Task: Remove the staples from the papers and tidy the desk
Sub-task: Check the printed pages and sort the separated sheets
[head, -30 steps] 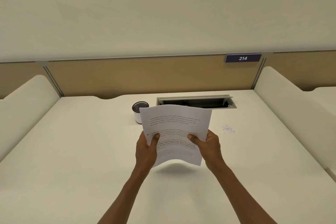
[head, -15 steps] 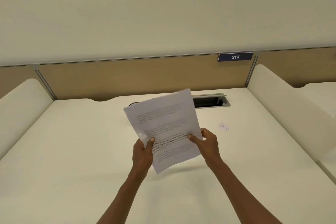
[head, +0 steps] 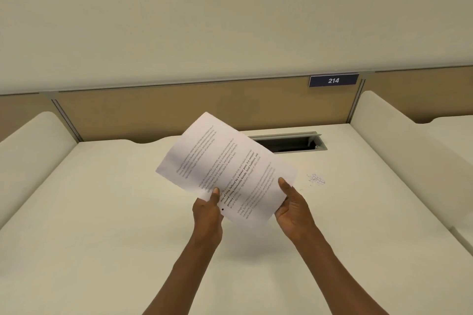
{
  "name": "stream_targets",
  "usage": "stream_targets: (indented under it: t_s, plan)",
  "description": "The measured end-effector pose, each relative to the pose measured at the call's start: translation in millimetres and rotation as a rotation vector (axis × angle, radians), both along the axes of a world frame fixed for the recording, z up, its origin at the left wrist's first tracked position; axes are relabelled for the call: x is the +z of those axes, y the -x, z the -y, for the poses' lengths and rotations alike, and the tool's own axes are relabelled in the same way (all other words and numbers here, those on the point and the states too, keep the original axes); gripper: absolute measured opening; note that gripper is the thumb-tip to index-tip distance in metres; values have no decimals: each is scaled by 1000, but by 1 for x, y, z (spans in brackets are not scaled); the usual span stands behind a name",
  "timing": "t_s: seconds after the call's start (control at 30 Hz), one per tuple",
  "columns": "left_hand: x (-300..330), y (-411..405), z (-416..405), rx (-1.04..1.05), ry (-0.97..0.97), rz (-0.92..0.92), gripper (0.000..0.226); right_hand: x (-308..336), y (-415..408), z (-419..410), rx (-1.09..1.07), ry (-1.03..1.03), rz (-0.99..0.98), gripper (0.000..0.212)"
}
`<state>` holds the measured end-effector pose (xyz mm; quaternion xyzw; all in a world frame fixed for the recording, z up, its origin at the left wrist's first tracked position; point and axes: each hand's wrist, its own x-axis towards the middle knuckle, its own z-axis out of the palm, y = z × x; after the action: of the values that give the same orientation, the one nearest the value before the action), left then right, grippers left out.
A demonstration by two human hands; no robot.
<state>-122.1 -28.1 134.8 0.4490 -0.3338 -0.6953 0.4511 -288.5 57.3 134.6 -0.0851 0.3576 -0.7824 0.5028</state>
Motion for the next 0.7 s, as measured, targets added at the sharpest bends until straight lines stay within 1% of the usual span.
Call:
stream_targets:
  t_s: [0.03, 0.1, 0.23, 0.33, 0.43, 0.53, 0.6, 0.63, 0.7]
  plan:
    - [0, 0, 0, 7, -34, 1, 11, 4, -4, 0, 26, 5, -48, 39]
    - [-2, 0, 0, 11, -82, 0, 16, 5, -9, 2, 57, -43, -245, 39]
    - [-5, -6, -2, 34, -140, -89, 19, 1, -14, 11, -13, -260, -608, 45]
    - [-9, -10, -4, 38, -178, -135, 27, 8, -20, 17, -49, -372, -772, 46]
    - [-14, -16, -4, 33, -234, -148, 30, 22, -22, 20, -17, -371, -937, 47]
    - [-22, -25, 4, 82, -295, -170, 41, 37, -20, 20, 59, -268, -992, 42]
    - [-27, -34, 16, 129, -311, -80, 52, 48, -17, 20, 124, -227, -1001, 43]
    - [-29, -39, 23, 122, -303, 6, 63, 54, -16, 20, 154, -211, -1014, 43]
    - [-31, -46, 35, 68, -264, 203, 96, 67, -14, 20, 210, -178, -1032, 41]
